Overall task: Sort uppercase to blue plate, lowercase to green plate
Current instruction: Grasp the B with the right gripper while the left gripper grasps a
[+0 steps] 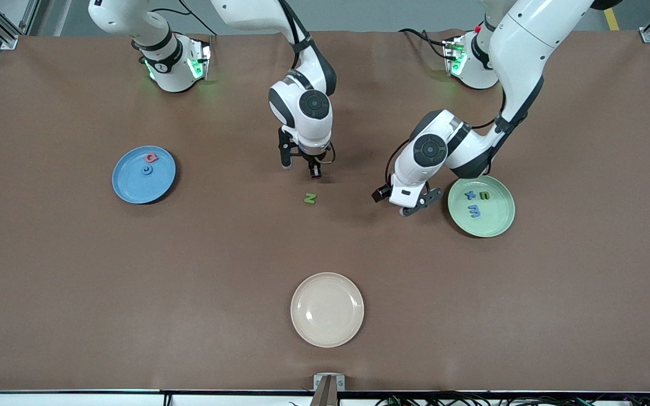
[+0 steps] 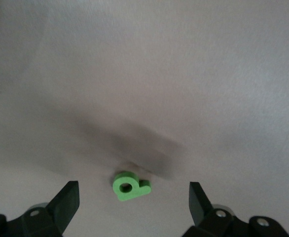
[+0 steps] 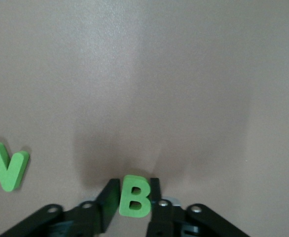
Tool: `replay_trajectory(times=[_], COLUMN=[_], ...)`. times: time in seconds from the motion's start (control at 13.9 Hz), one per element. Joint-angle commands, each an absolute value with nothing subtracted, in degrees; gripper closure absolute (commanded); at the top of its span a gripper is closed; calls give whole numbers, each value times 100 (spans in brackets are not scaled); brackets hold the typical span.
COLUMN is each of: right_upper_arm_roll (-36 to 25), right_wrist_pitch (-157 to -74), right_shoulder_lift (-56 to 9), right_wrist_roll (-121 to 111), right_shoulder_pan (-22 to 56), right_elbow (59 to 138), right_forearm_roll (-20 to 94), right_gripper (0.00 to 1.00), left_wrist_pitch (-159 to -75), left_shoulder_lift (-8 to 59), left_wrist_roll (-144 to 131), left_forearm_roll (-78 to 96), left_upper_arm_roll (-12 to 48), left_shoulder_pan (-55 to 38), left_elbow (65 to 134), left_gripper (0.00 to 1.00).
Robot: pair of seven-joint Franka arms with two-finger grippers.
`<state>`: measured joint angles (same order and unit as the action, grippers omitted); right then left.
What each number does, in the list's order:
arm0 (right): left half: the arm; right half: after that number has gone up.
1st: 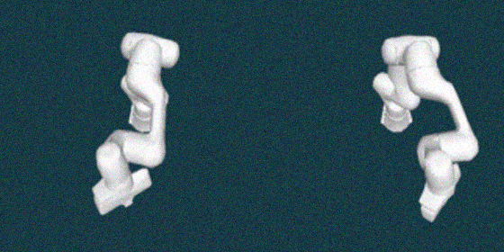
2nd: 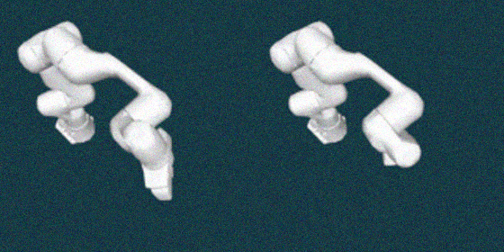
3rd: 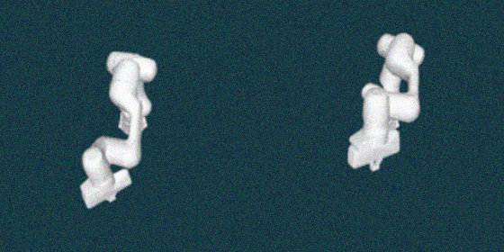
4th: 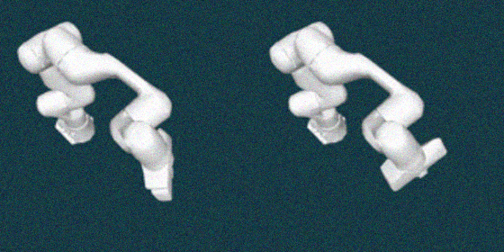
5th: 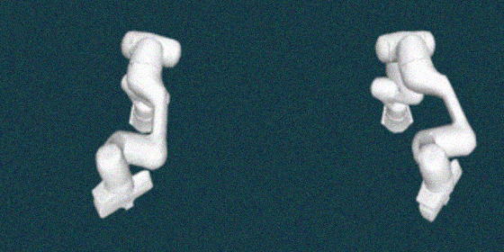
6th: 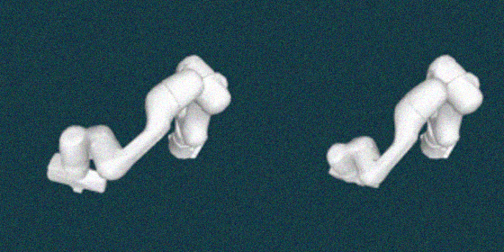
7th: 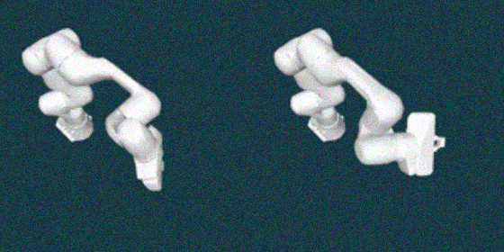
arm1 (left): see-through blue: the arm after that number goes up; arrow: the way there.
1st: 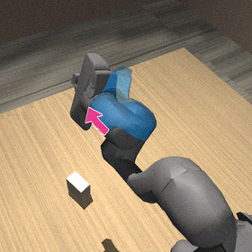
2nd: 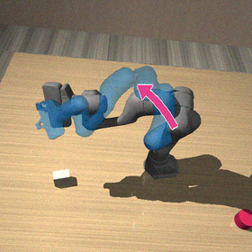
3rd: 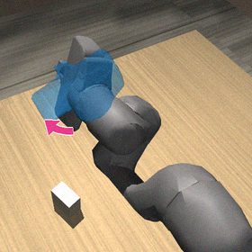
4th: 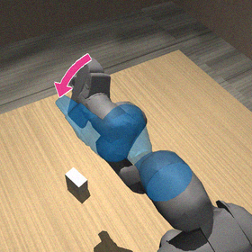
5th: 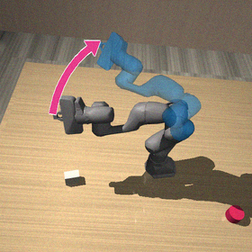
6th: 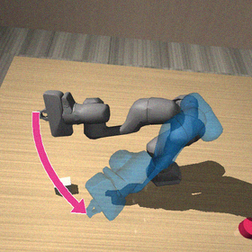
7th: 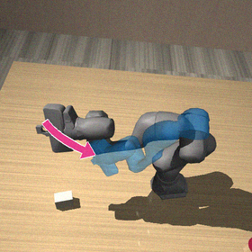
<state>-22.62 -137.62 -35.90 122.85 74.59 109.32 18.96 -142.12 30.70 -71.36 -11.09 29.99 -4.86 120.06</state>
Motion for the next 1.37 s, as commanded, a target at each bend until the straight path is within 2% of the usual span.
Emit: replay_trajectory(times=[0.0, 0.36, 0.58, 0.65, 0.79, 0.94, 1.15, 1.29], right_upper_arm_roll=[-2224, -2320, -2837, -2995, -3408, -4127, -5025, -5456], right_wrist_pitch=[-13747, -12044, -11418, -11321, -11320, -11320, -11347, -11373], right_shoulder_lift=[-3683, -3314, -2850, -2482, -1744, -1172, -739, -712], right_wrist_roll=[11999, 10076, 8995, 8661, 8072, 7264, 6235, 5698], right_shoulder_pan=[7454, 6971, 6961, 6952, 6926, 6926, 6926, 6926], right_elbow=[10960, 11030, 11485, 11879, 12670, 13199, 13561, 13623], right_forearm_roll=[1969, 1934, 1680, 1339, 654, 248, -165, -298], right_gripper=[100, 100, 100, 100, 100, 100, 100, 100], left_wrist_pitch=[-14159, -14177, -14221, -14221, -14229, -14300, -14466, -14467], left_shoulder_lift=[3190, 3252, 3261, 3261, 3269, 3296, 3384, 3358], left_wrist_roll=[-7304, -7348, -7348, -7348, -7348, -7356, -7601, -7638], left_forearm_roll=[-1204, -1204, -1213, -1213, -1213, -1352, -1573, -1582], left_upper_arm_roll=[2927, 2918, 2918, 2901, 2900, 2848, 2795, 2795], left_shoulder_pan=[-615, -686, -686, -686, -686, -677, -685, -677], left_elbow=[11909, 11944, 11962, 11962, 11962, 11971, 11953, 11953], left_gripper=[11, 34, 44, 48, 49, 50, 62, 72])
